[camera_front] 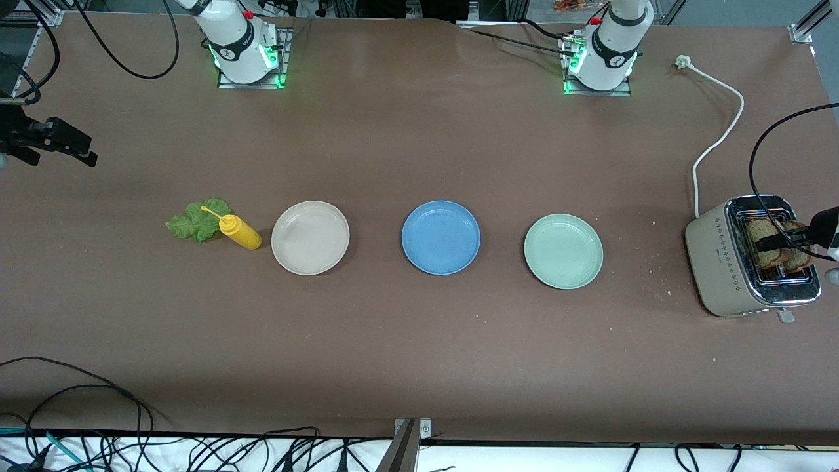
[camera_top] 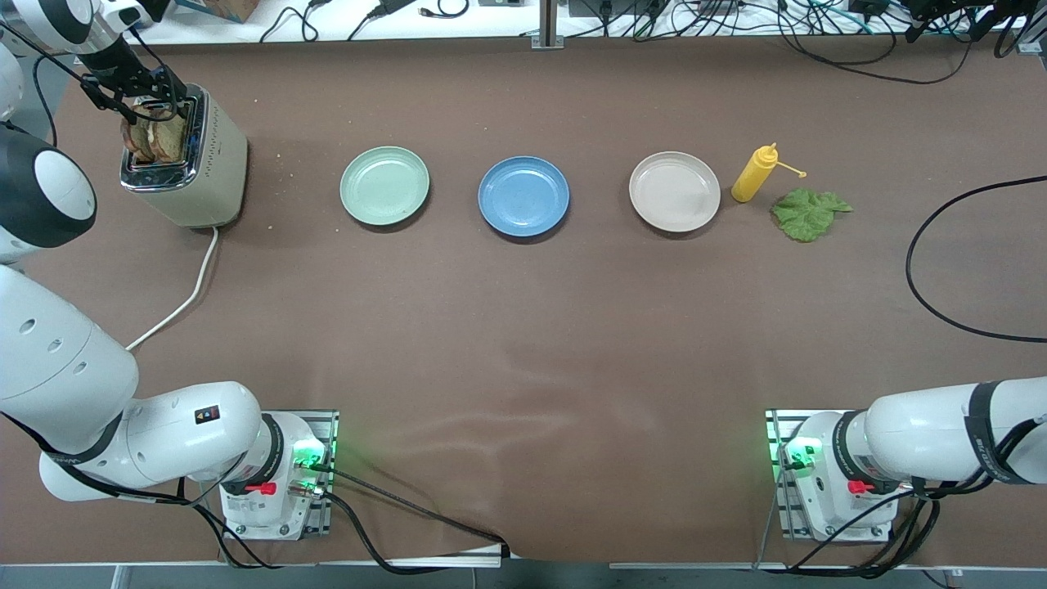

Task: Make sandwich in blue plate with both arms
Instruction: 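Lower the left gripper, grasp a bread slice, lift it from the toaster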

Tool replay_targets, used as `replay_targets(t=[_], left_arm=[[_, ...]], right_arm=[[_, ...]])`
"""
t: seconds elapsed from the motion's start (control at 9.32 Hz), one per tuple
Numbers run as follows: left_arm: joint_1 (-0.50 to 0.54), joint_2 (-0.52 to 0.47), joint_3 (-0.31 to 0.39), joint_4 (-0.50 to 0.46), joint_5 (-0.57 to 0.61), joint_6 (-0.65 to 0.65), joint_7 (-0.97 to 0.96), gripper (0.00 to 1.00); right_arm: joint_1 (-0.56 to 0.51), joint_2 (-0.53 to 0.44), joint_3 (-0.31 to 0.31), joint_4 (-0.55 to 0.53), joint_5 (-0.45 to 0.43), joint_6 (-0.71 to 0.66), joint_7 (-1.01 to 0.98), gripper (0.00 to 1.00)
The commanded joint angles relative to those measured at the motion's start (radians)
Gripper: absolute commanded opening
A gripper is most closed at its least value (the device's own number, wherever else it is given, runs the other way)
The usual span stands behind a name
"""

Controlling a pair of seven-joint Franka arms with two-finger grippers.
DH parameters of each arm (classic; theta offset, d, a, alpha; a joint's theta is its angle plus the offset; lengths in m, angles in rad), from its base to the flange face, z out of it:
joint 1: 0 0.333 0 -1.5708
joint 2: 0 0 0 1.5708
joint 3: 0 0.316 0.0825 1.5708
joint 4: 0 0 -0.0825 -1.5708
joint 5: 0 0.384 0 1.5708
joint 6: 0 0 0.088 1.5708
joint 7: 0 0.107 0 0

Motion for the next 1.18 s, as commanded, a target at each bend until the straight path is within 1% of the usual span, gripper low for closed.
replay_targets(t=[0.0,0.11,0.21,0.32,0.43,0.75,0.86,1.07], left_arm=[[0.009,0.013,-0.009,0.003,0.031,-0.019,0.016,0.83],[0.009,0.013,-0.009,0.003,0.031,-0.022,0.014,0.62],[0.009,0.015,-0.009,0.003,0.031,-0.036,0.014,0.36],[0.006,0.015,-0.009,0.004,0.031,-0.038,0.013,0.13],[0.004,0.013,-0.009,0.006,0.031,-0.045,0.013,0.00],[-0.003,0.004,-0.015,0.024,0.031,-0.051,0.011,0.00],[-0.003,-0.017,-0.025,0.041,0.033,-0.059,0.013,0.00],[-0.003,-0.111,-0.050,0.061,0.033,-0.140,0.025,0.00]], right_arm=[[-0.004,0.000,0.001,0.013,0.016,-0.015,0.011,1.00],[-0.004,0.000,0.001,0.013,0.016,-0.015,0.011,1.00],[-0.004,0.000,0.001,0.015,0.016,-0.015,0.011,1.00],[-0.004,0.000,0.001,0.015,0.016,-0.015,0.011,1.00],[-0.004,0.000,0.001,0.013,0.016,-0.015,0.011,1.00],[-0.004,0.000,0.001,0.013,0.016,-0.015,0.011,1.00],[-0.004,0.001,0.003,0.015,0.016,-0.015,0.011,1.00],[-0.004,0.001,0.001,0.013,0.016,-0.015,0.009,1.00]])
